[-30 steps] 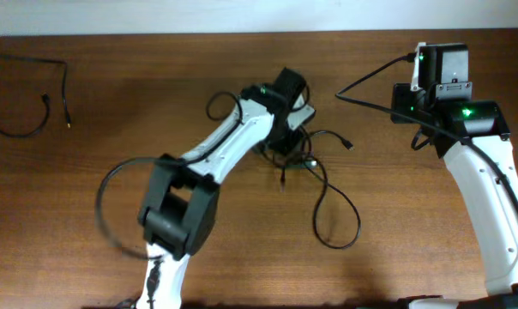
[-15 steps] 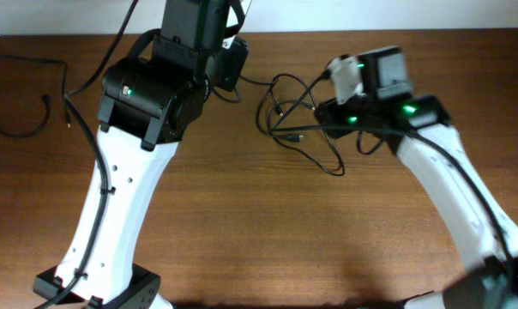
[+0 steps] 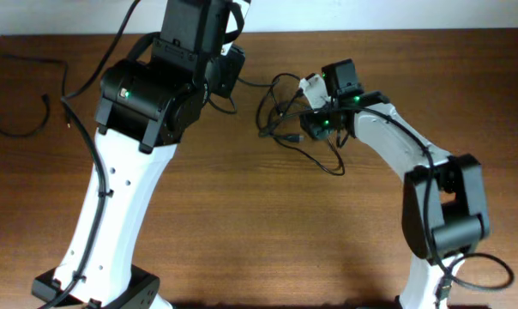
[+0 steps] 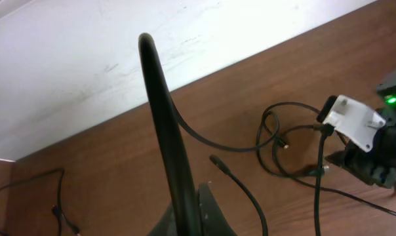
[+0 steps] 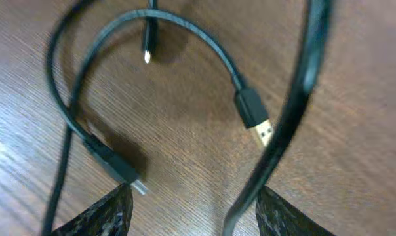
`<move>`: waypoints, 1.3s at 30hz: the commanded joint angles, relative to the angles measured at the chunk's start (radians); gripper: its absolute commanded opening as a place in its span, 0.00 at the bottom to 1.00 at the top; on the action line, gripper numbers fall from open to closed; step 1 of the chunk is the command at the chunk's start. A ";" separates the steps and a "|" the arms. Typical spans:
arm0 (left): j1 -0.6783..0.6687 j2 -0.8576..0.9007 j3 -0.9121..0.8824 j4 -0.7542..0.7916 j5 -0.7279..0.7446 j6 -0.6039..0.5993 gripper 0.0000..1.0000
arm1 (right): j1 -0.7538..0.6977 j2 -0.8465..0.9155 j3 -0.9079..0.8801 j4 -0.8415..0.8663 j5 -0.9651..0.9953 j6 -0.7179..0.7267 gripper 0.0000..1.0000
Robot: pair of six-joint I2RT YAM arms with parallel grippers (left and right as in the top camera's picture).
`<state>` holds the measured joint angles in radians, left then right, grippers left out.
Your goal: Untangle cables
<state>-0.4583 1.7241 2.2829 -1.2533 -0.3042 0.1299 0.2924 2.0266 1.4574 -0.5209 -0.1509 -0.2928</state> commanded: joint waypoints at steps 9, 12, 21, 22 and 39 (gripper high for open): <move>0.003 -0.029 0.003 0.002 -0.018 -0.013 0.00 | -0.059 -0.027 0.021 -0.013 0.006 -0.042 0.04; 0.003 -0.029 0.003 0.003 -0.018 -0.013 0.00 | -0.088 -0.213 0.182 -0.165 0.013 0.022 0.04; 0.147 -0.161 0.003 -0.039 -0.251 -0.048 0.00 | -0.437 -0.458 0.431 -0.372 -0.019 0.066 0.04; 0.246 -0.218 0.003 -0.051 -0.242 -0.055 0.00 | -0.533 -0.453 0.431 -0.368 -0.079 0.066 0.04; 0.446 -0.255 0.003 -0.127 0.036 -0.055 0.00 | -0.708 -0.245 0.431 0.337 0.066 0.116 0.04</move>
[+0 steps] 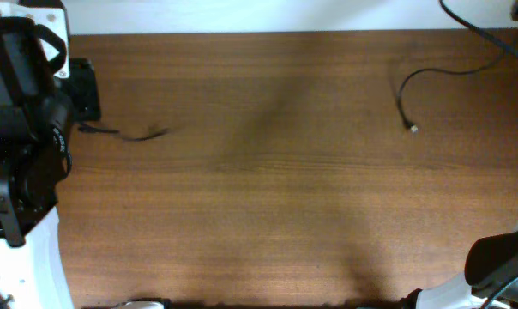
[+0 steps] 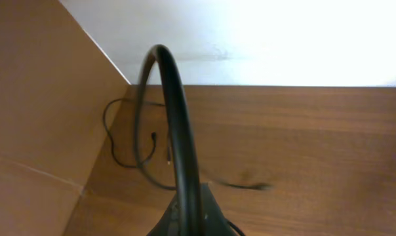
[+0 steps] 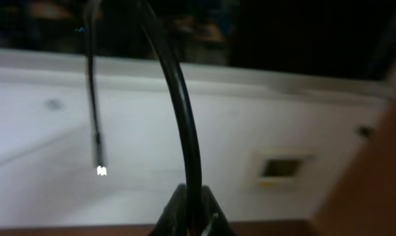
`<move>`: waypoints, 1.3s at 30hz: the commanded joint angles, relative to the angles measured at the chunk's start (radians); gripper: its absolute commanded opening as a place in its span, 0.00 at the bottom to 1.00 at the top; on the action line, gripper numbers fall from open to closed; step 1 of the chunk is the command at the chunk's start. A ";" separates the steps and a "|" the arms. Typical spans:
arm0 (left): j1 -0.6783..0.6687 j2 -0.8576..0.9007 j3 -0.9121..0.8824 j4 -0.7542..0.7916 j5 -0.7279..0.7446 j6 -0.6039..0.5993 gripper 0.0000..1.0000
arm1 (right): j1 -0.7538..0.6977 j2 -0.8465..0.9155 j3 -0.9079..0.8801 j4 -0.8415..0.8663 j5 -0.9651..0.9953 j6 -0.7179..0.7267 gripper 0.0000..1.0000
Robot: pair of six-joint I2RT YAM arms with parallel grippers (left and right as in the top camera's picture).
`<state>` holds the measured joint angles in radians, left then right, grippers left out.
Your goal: Untangle cables
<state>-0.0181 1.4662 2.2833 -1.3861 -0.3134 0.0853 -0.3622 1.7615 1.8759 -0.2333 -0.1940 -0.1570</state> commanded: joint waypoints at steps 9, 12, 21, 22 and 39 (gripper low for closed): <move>0.005 0.021 0.003 0.003 0.049 -0.030 0.00 | -0.100 0.348 0.013 0.108 0.128 -0.018 0.04; 0.005 0.032 0.003 0.000 0.049 -0.030 0.00 | -0.101 0.517 0.013 0.046 0.123 -0.017 0.04; 0.005 0.078 0.003 0.001 0.074 -0.048 0.00 | -0.122 0.529 0.451 0.294 0.201 0.066 0.04; 0.005 0.098 0.003 0.001 0.074 -0.048 0.00 | -0.122 0.541 0.451 0.327 0.206 0.097 0.04; -0.034 0.135 0.003 0.014 0.045 -0.048 0.00 | -0.121 0.795 0.466 -0.055 -0.097 0.023 0.99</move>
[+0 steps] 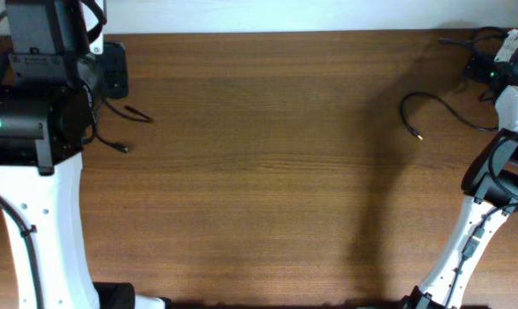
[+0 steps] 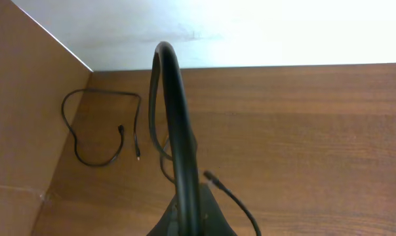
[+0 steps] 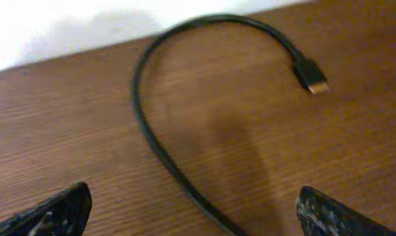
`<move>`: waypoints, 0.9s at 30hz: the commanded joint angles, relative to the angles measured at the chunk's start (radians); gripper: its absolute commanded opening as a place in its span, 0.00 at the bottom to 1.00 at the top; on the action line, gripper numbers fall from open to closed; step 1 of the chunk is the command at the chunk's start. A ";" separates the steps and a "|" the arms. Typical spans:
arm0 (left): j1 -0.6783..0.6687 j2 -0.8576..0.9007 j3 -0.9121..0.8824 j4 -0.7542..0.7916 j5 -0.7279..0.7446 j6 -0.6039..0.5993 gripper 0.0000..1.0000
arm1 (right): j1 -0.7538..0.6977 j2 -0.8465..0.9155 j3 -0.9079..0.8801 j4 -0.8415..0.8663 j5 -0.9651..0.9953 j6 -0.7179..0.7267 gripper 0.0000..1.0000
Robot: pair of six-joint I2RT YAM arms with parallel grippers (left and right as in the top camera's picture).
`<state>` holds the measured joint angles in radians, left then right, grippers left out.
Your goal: Untangle cables
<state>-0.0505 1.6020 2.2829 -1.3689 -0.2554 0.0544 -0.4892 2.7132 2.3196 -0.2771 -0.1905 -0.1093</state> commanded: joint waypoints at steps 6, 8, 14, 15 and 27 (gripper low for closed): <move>-0.002 0.017 0.003 -0.081 -0.021 0.026 0.00 | 0.147 -0.407 0.023 -0.902 -0.223 -0.449 1.00; -0.002 0.017 0.003 -0.103 -0.021 0.029 0.00 | 0.184 -0.407 0.022 -1.059 -0.175 -0.661 1.00; -0.002 0.018 0.003 -0.109 -0.021 0.037 0.00 | 0.178 -0.399 0.005 -1.197 -0.224 -0.747 1.00; -0.002 0.018 0.003 -0.109 -0.021 0.050 0.00 | 0.181 -0.399 -0.011 -1.197 -0.253 -0.747 1.00; -0.002 0.018 0.003 -0.132 -0.021 0.052 0.00 | 0.196 -0.399 -0.458 -0.863 -0.337 -0.747 0.96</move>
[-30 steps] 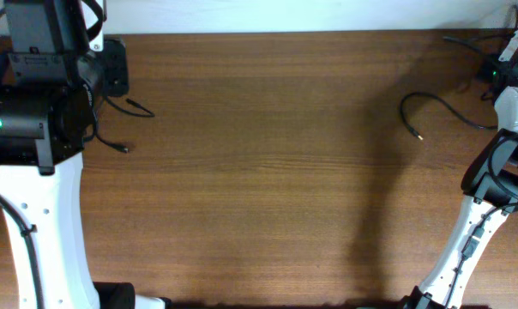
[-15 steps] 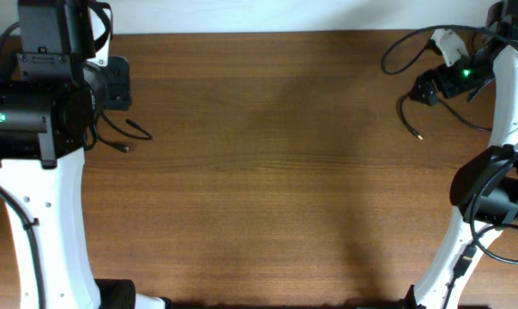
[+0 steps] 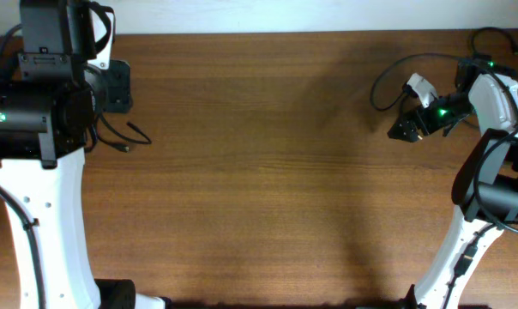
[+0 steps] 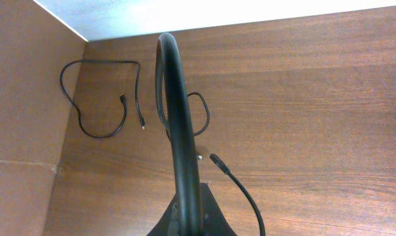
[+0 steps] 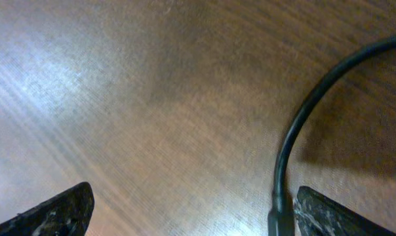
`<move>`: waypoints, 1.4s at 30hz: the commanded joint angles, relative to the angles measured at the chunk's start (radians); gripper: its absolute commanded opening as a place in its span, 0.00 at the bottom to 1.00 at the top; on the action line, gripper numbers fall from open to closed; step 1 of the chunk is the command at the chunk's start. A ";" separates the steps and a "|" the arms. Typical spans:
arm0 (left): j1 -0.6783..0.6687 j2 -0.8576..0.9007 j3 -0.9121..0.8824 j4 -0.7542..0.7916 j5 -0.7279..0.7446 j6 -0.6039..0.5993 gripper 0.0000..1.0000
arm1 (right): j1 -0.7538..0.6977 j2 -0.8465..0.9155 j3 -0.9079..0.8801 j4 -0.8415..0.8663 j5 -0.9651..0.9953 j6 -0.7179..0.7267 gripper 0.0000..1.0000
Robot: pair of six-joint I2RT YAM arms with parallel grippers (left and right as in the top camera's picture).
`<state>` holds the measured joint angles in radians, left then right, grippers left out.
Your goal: Untangle cables
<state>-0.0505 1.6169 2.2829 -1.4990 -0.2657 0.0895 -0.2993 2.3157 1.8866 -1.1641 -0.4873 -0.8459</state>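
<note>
A thick black cable (image 4: 175, 118) arches up out of my left gripper (image 4: 188, 206), which is shut on it at the table's far left (image 3: 113, 86). Its plug end (image 4: 216, 159) lies on the wood just ahead, and its loose ends (image 3: 139, 131) trail beside the arm. Another black cable (image 3: 388, 70) loops on the table at the back right. My right gripper (image 3: 403, 130) hangs low over the wood at that loop's near end, open (image 5: 191, 210). This cable (image 5: 291, 141) runs just inside the right fingertip (image 5: 329, 210), untouched by the left one.
A thin black cable (image 4: 106, 61) lies curled at the far left back corner, against a brown cardboard wall (image 4: 21, 98). The white wall runs along the table's back edge (image 3: 259, 33). The right arm's base stands at the front right (image 3: 486, 197).
My right gripper, still open, has moved from the back right corner to a spot further left and nearer. The right cable now loops behind it. The left gripper has hardly moved.
Both grippers were at one tangle at the middle back, left shut on a cable, right open over it. Then the left was at the far left and the right raised, shut on a cable. Later the right stood open over it. Now the cables lie at opposite ends.
</note>
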 commanded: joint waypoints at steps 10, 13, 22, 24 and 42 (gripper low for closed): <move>-0.002 0.003 0.003 -0.020 -0.010 0.016 0.00 | 0.068 0.032 -0.034 0.280 0.085 0.213 0.90; -0.002 0.003 0.003 -0.031 -0.010 0.016 0.00 | 0.070 0.077 -0.036 0.279 0.111 0.254 0.79; -0.002 0.003 0.003 -0.040 -0.010 0.016 0.00 | 0.063 0.114 -0.036 0.278 0.212 0.305 0.04; -0.002 0.003 0.003 -0.040 -0.010 0.016 0.00 | 0.063 0.093 -0.033 0.240 0.211 0.304 0.04; -0.002 0.003 0.003 -0.028 0.015 0.008 0.00 | -0.094 -0.179 0.131 0.905 0.290 0.487 0.04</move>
<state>-0.0505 1.6180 2.2829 -1.5295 -0.2584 0.0895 -0.3172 2.0731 2.0068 -0.2993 -0.2066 -0.4194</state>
